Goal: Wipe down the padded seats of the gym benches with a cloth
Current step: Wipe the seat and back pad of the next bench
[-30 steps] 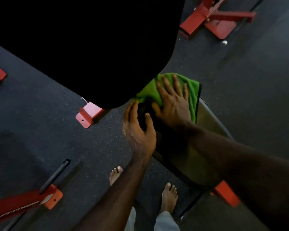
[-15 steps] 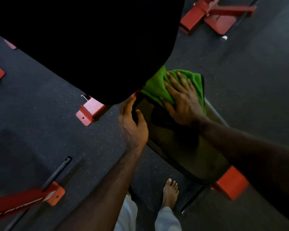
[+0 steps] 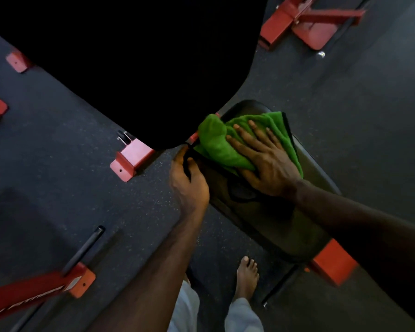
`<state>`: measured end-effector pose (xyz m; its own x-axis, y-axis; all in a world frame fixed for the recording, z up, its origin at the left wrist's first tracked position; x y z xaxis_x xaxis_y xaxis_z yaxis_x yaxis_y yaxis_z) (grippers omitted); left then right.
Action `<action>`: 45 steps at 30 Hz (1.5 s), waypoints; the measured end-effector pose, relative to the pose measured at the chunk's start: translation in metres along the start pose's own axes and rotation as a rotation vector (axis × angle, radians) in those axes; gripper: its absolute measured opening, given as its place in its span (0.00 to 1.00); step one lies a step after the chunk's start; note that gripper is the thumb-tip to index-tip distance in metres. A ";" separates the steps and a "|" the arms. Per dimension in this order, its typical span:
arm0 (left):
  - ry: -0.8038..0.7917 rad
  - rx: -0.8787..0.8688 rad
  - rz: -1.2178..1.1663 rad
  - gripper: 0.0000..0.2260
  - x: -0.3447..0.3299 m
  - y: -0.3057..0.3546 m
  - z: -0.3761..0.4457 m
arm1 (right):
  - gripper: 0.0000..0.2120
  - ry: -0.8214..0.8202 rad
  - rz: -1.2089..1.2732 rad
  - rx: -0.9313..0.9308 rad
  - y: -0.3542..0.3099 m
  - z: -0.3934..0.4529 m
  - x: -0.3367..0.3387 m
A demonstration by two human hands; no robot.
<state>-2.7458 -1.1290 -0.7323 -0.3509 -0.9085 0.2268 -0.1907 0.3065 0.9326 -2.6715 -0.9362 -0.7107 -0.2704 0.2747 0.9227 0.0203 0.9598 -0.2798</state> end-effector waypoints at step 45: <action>0.012 0.194 -0.192 0.09 0.026 -0.021 -0.016 | 0.49 -0.048 0.144 -0.392 -0.110 -0.001 -0.042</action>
<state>-2.7360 -1.1637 -0.7412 -0.2807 -0.9582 0.0555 -0.4250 0.1759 0.8880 -2.6615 -1.0532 -0.7180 -0.2825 0.4131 0.8658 0.4231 0.8636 -0.2741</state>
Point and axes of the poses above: each hand's wrist, its own z-axis towards the middle knuckle, its own x-axis out of the back of the hand, y = z × x, the point moved 8 cm from there along z, towards the middle knuckle, and after that the axes turned 14 degrees about -y, right-handed, at the moved point
